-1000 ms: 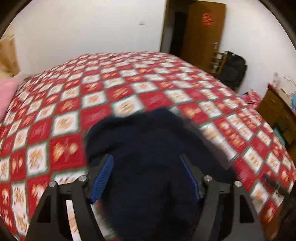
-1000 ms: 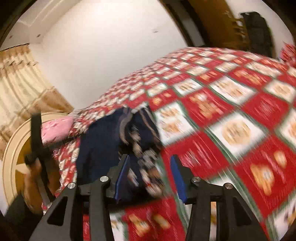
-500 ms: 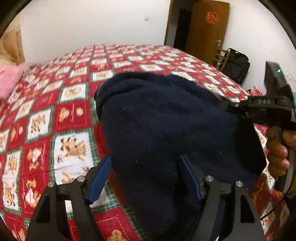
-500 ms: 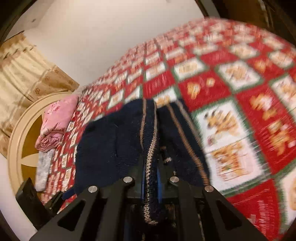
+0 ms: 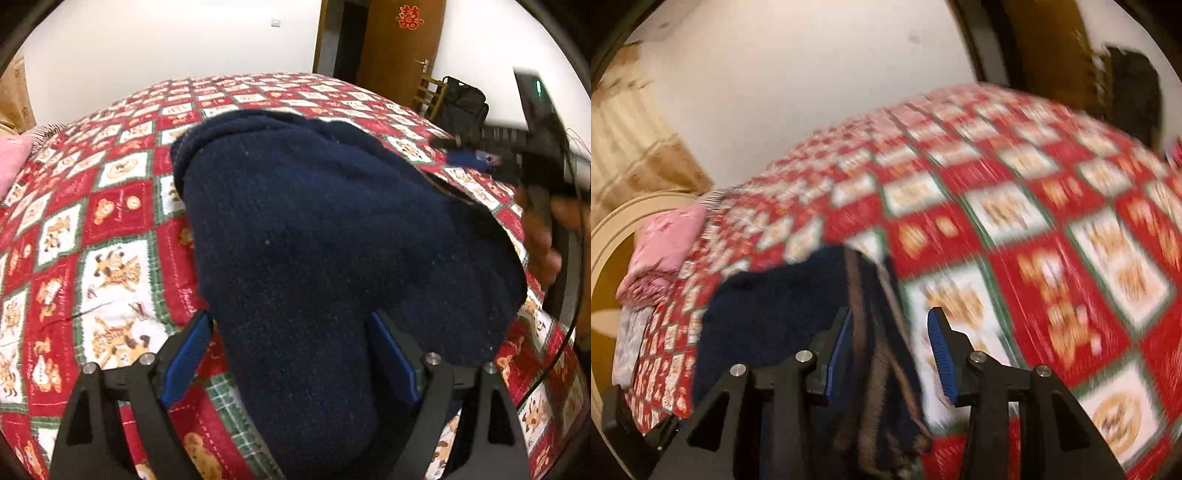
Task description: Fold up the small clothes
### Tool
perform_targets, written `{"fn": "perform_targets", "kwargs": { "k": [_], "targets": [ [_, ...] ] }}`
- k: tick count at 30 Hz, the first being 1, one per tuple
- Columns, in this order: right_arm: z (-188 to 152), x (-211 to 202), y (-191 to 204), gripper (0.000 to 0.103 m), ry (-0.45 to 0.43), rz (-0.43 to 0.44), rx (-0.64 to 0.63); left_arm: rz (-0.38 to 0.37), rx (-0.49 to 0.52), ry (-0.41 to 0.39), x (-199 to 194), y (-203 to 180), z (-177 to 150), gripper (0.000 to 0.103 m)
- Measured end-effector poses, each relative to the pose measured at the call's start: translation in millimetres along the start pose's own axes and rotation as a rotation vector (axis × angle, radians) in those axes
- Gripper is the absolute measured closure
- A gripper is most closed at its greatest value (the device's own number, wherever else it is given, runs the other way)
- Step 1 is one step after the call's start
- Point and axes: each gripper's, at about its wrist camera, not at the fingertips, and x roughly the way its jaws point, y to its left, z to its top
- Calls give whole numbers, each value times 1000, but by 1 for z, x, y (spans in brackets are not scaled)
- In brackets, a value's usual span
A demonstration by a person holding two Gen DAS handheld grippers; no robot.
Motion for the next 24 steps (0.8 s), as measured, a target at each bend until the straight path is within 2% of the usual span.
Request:
{"fn": "perform_targets", "kwargs": {
  "k": [1, 3, 4, 5, 7, 8, 11, 14, 16, 17, 18, 19, 21, 22, 24],
  "targets": [
    [6, 5, 14, 60, 18, 27, -43, 17, 5, -13, -3, -1, 1, 15],
    [12, 28, 38, 60, 131, 91, -106, 44, 14, -35, -7, -3, 4, 15],
    [13, 36, 43, 60, 151, 97, -114, 54, 14, -36, -8, -4, 5, 15],
    [13, 46, 48, 60, 172, 83, -129, 53, 10, -35, -8, -3, 5, 15],
    [7, 68, 52, 60, 244, 1, -148, 56, 20, -49, -11, -1, 11, 15],
    [5, 69, 52, 60, 236, -27, -141, 90, 34, -66, -13, 3, 18, 15],
    [-10, 44, 51, 60, 176, 10, -120, 138, -8, -99, -15, 30, 40, 13],
    [-30, 11, 65, 59, 106, 8, -192, 197, -85, -128, -9, 67, 70, 13],
    [-47, -4, 89, 59, 90, 56, -276, 250, -94, -125, 8, 85, 93, 13],
    [-58, -8, 102, 59, 100, 102, -319, 270, -97, -119, 17, 90, 101, 13],
    [-74, -11, 121, 59, 129, 167, -386, 255, -89, -92, 31, 95, 111, 13],
    [-84, -11, 135, 59, 152, 196, -442, 228, -88, -72, 40, 98, 117, 13],
    [-113, -10, 166, 60, 178, 211, -571, 163, -123, -42, 60, 104, 126, 13],
    [-124, -6, 175, 60, 200, 206, -612, 155, -114, -36, 67, 103, 129, 13],
    [-146, 7, 184, 60, 250, 184, -663, 214, -93, -27, 80, 96, 131, 25]
  ]
}}
